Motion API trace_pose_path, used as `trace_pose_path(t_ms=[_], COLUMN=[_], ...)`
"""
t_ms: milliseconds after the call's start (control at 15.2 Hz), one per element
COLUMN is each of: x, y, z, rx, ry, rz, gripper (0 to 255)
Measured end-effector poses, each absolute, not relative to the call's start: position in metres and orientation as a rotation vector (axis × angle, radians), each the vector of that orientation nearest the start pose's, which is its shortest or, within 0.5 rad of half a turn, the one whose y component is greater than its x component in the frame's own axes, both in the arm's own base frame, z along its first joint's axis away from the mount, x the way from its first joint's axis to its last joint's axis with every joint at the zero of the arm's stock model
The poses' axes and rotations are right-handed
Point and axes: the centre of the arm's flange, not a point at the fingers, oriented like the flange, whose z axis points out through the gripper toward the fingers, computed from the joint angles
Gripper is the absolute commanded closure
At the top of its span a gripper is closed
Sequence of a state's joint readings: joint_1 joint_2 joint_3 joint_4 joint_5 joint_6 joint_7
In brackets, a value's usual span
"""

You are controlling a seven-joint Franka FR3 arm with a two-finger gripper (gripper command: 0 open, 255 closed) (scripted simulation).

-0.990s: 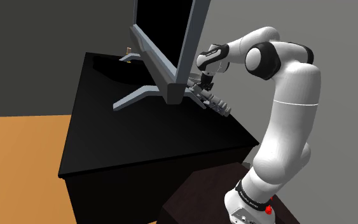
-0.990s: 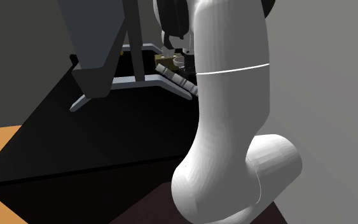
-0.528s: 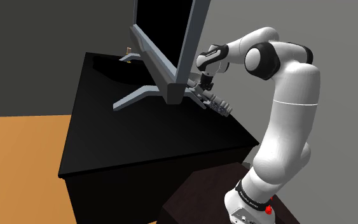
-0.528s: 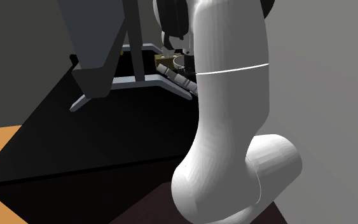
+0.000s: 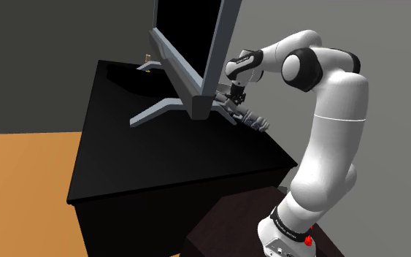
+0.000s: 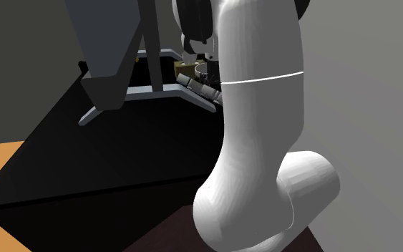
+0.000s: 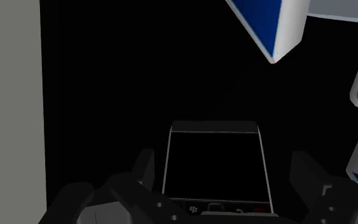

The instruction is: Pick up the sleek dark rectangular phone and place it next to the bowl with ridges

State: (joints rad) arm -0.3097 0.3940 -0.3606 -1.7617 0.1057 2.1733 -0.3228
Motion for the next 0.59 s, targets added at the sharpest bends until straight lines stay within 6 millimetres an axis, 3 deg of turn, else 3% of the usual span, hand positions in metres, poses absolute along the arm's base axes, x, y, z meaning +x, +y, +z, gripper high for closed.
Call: trace_pose_path(t_ms=[198, 594], x=[0.525, 0.525], y=[-0.385, -0.384], z=[0.389, 0.393], rx=[-3.147, -3.147], ry=[0.601, 0.602], rz=[-0.027, -0.025], gripper=[0, 0])
